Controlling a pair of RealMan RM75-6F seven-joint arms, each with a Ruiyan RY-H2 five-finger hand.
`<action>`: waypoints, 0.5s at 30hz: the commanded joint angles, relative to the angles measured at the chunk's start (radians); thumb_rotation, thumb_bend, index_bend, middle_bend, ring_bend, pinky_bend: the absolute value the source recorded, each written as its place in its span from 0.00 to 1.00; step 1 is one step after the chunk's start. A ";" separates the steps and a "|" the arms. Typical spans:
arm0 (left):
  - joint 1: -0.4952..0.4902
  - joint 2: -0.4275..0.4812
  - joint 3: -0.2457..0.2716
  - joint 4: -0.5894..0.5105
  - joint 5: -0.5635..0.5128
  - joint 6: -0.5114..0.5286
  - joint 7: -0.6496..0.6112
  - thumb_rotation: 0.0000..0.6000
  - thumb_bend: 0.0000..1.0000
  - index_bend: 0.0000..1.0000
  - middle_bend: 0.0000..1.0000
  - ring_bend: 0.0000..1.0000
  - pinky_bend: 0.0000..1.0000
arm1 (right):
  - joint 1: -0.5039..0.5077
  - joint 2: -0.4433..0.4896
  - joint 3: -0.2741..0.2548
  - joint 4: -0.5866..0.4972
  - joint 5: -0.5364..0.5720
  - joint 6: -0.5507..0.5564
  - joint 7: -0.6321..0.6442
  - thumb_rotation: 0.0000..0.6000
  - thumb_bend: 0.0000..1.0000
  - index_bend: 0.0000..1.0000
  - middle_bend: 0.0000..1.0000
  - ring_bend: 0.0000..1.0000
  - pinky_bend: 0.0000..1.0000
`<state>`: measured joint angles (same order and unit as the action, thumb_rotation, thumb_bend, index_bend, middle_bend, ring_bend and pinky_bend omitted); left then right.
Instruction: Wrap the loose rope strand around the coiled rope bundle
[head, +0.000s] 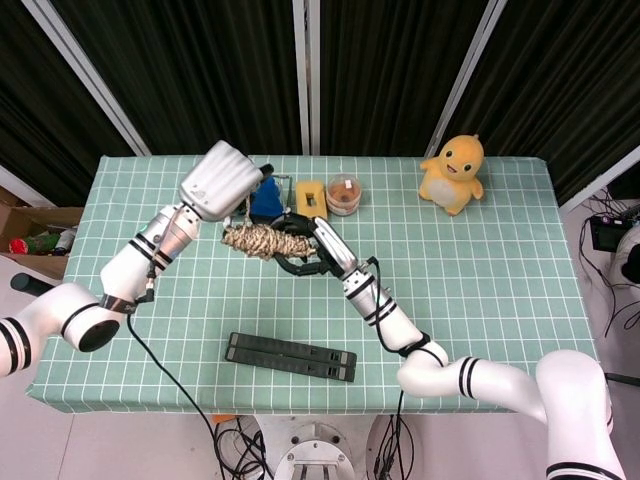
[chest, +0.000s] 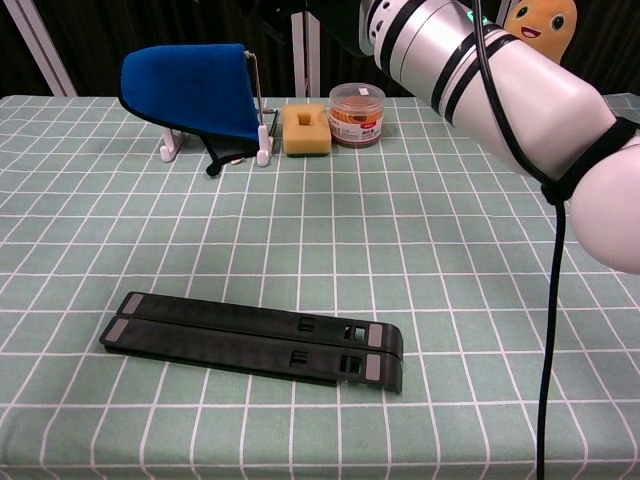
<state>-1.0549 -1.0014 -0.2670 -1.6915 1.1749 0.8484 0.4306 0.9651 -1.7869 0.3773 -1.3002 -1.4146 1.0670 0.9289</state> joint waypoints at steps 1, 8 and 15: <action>0.000 0.002 0.003 0.000 -0.006 -0.003 0.004 1.00 0.26 0.47 0.80 0.69 0.72 | -0.001 0.001 0.001 -0.001 0.000 0.002 0.000 1.00 0.63 0.92 0.73 0.63 0.86; -0.013 0.026 0.018 -0.014 -0.079 -0.052 0.044 1.00 0.19 0.33 0.61 0.63 0.67 | -0.003 0.007 0.000 -0.013 -0.006 0.010 0.000 1.00 0.63 0.92 0.73 0.64 0.86; -0.034 0.034 0.036 -0.015 -0.170 -0.068 0.105 1.00 0.16 0.25 0.42 0.41 0.55 | -0.008 0.016 0.003 -0.028 -0.008 0.018 0.003 1.00 0.63 0.92 0.73 0.63 0.86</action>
<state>-1.0833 -0.9689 -0.2368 -1.7077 1.0188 0.7806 0.5242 0.9578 -1.7715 0.3796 -1.3279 -1.4224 1.0848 0.9318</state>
